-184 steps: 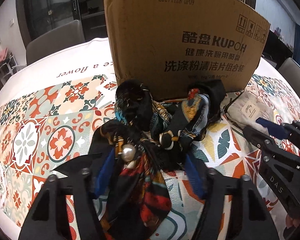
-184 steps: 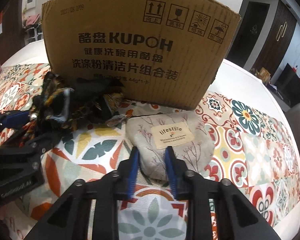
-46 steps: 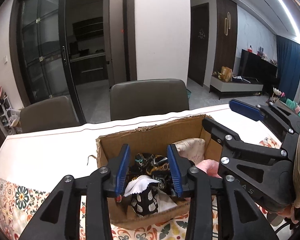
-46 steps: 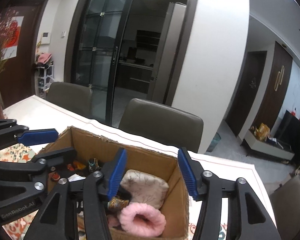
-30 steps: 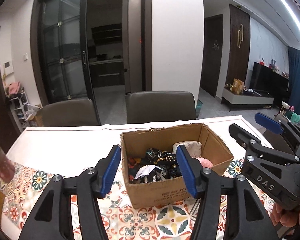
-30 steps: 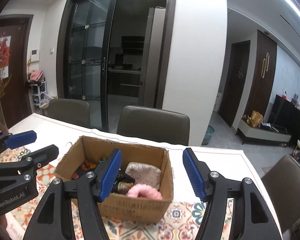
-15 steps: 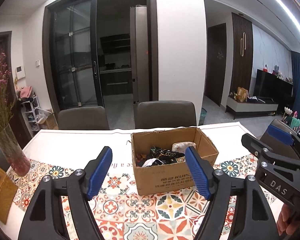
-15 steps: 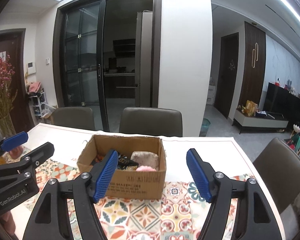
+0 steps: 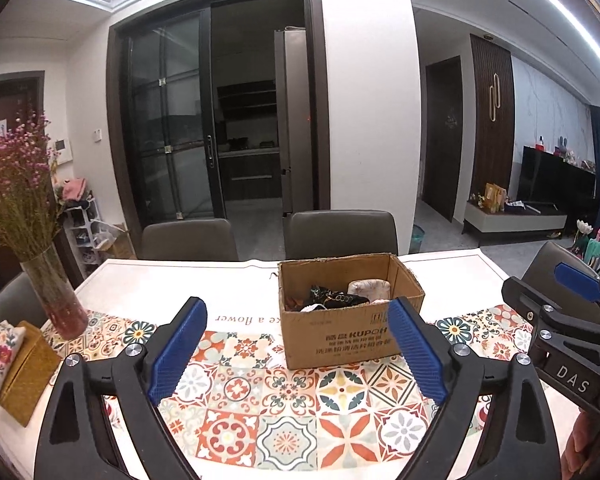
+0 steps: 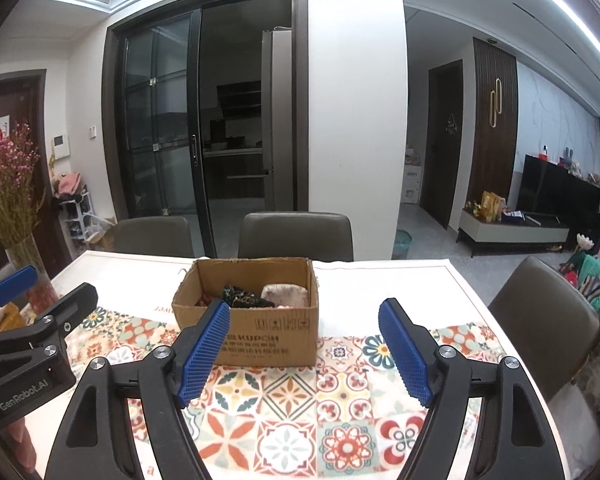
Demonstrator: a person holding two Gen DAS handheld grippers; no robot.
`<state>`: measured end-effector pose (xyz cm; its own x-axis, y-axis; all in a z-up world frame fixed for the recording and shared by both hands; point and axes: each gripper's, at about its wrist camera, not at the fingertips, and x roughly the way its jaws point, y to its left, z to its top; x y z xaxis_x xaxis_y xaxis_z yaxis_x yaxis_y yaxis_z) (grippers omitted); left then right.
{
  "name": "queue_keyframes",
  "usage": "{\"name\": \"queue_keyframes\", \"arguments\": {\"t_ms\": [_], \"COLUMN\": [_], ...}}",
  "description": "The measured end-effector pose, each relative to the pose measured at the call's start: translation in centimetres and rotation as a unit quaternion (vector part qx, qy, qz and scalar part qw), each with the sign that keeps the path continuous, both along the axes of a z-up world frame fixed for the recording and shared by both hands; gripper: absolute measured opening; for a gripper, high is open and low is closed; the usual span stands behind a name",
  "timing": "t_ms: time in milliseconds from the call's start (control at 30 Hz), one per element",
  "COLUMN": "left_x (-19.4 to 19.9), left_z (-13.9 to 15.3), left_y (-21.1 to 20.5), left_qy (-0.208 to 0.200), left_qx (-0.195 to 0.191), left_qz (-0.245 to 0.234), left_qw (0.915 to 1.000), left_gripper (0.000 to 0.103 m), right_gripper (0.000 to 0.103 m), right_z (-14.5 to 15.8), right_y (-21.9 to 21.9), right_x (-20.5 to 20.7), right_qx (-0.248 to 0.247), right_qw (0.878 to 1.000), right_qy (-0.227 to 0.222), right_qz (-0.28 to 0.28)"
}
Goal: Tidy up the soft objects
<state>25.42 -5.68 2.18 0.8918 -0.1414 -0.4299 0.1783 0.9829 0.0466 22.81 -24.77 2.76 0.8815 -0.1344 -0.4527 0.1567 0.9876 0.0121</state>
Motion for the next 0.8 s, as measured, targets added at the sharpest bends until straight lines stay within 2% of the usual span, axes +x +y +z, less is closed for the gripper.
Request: {"name": "queue_keyframes", "arguments": {"t_ms": [433,600,800], "left_x": [-4.6,-6.1,-7.3], "left_z": [-0.2,-0.7,-1.1], "left_y": [-0.2,-0.7,-1.2], "left_qy": [0.006,0.009,0.018], "left_qx": [0.005,0.02,0.021], "left_qz": [0.021,0.021,0.02], "left_qw": [0.9997,0.9995,0.9994], "left_gripper": [0.103,0.103,0.103], "right_gripper": [0.078,0.078,0.078], "right_z": [-1.1,-1.7,-2.0], "right_y": [-1.3,-1.9,-2.4], "right_x": [-3.9,-5.3,-6.5], "right_qx": [0.024,0.026,0.022], "right_qw": [0.999,0.999,0.999], "right_qy": [0.023,0.032,0.036], "right_qz": [-0.001,-0.002,-0.003]}}
